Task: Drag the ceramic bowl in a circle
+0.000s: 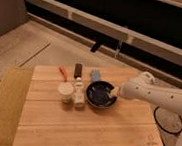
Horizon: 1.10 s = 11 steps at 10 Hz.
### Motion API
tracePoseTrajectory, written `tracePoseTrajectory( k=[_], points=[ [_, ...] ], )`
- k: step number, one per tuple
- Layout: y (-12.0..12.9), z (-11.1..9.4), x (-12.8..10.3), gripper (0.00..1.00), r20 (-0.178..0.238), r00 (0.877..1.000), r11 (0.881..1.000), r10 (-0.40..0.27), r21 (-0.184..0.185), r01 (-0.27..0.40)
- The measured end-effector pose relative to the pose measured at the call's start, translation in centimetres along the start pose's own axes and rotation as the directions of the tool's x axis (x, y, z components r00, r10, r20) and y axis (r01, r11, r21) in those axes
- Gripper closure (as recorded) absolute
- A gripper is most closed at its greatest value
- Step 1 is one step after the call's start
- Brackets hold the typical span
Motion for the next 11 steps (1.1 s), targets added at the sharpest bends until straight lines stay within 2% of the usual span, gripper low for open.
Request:
tracePoseTrajectory(
  k=[4, 5, 7, 9, 11],
  points=[
    [-0.8, 3.0, -0.1, 0.35, -0.068, 0.997, 0.999, -0.023, 0.046, 0.026],
    [-1.2, 4.3, 0.0, 0.35, -0.100, 0.995, 0.997, -0.021, 0.069, 0.028],
    [-1.0, 6.3, 0.7, 0.36, -0.158, 0.987, 0.997, -0.009, 0.077, 0.021],
    [-0.6, 7.9, 1.2, 0.53, -0.204, 0.979, 0.997, -0.005, 0.070, 0.020],
    [-0.7, 8.0, 0.6, 0.75, -0.211, 0.978, 0.998, 0.002, 0.060, 0.011]
  ],
)
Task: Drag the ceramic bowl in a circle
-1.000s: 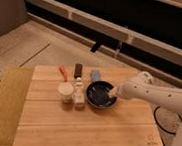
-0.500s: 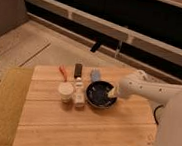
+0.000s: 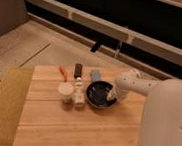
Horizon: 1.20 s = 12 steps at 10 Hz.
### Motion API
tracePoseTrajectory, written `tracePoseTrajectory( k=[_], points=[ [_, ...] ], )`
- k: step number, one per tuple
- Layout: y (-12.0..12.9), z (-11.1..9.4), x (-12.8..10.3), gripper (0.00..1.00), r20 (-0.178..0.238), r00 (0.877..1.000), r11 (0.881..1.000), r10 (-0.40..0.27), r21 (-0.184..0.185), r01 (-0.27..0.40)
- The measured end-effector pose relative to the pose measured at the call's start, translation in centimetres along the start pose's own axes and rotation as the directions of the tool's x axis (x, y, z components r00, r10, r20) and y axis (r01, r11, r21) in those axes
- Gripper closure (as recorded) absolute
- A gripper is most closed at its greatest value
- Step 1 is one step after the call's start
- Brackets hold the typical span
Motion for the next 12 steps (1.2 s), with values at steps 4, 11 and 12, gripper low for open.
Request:
tracePoseTrajectory(
  k=[4, 11, 12],
  points=[
    [-1.5, -1.6, 0.3, 1.00, 0.020, 0.999, 0.999, 0.031, -0.013, -0.031],
    [-2.8, -3.5, 0.7, 1.00, 0.048, 0.998, 0.999, 0.050, -0.005, -0.050],
    [-2.8, -3.4, 0.8, 1.00, 0.047, 0.998, 0.999, 0.050, -0.005, -0.050]
  ],
)
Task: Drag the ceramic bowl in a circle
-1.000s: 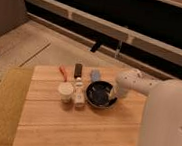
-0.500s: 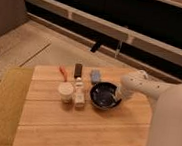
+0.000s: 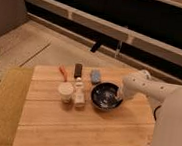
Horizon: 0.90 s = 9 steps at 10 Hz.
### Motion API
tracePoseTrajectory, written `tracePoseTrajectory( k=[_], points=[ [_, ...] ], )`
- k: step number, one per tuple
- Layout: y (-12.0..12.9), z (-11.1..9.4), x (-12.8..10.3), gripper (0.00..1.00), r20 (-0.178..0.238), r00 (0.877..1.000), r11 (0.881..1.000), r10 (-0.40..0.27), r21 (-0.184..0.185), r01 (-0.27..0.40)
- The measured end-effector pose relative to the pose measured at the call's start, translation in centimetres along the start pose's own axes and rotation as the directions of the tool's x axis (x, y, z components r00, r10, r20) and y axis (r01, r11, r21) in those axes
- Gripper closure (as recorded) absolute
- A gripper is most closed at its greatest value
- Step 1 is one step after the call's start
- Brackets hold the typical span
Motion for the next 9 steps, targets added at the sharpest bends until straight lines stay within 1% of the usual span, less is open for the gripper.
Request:
tracePoseTrajectory(
  k=[2, 3, 4, 5, 6, 7, 8, 9],
  points=[
    [0.0, 0.0, -0.2, 1.00, 0.003, 1.000, 1.000, 0.001, 0.001, -0.001],
    [-0.4, -0.1, -0.8, 1.00, 0.010, 1.000, 1.000, -0.001, 0.019, 0.001],
    [-0.7, -0.4, -2.8, 1.00, 0.035, 0.999, 0.998, -0.009, 0.070, 0.007],
    [-0.8, -0.9, -5.7, 1.00, 0.072, 0.997, 0.990, -0.020, 0.139, 0.009],
    [-0.8, -1.1, -8.6, 1.00, 0.105, 0.994, 0.977, -0.034, 0.212, 0.011],
    [-0.2, -1.6, -12.0, 1.00, 0.148, 0.987, 0.957, -0.055, 0.289, 0.010],
    [0.7, -1.7, -14.2, 1.00, 0.169, 0.983, 0.942, -0.066, 0.336, 0.006],
    [1.3, -1.5, -14.9, 1.00, 0.173, 0.982, 0.938, -0.069, 0.348, 0.005]
  ],
)
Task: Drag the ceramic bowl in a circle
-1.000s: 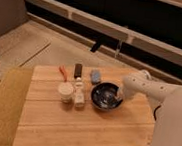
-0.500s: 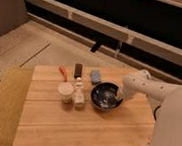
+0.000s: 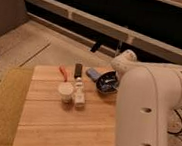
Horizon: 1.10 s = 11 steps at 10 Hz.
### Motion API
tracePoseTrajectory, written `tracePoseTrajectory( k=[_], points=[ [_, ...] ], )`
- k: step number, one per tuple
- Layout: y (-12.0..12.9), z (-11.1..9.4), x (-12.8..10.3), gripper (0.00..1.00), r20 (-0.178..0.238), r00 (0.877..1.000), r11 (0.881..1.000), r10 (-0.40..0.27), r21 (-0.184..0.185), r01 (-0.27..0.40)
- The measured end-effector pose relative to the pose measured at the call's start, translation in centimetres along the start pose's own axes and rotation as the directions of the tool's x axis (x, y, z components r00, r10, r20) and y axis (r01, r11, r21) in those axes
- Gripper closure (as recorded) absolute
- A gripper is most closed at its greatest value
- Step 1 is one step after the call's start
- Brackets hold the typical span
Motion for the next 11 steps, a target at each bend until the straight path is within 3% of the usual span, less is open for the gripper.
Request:
tracePoseTrajectory(
  k=[2, 5, 8, 11],
  points=[
    [3.0, 0.7, 0.5, 1.00, -0.016, 1.000, 1.000, -0.010, -0.021, 0.010],
    [5.7, 1.4, 6.0, 1.00, -0.087, 0.995, 0.990, -0.050, -0.134, 0.038],
    [7.0, -0.1, 9.0, 1.00, -0.072, 0.990, 0.974, -0.118, -0.201, 0.102],
    [7.4, -1.5, 11.1, 1.00, -0.036, 0.982, 0.961, -0.187, -0.215, 0.175]
  ],
)
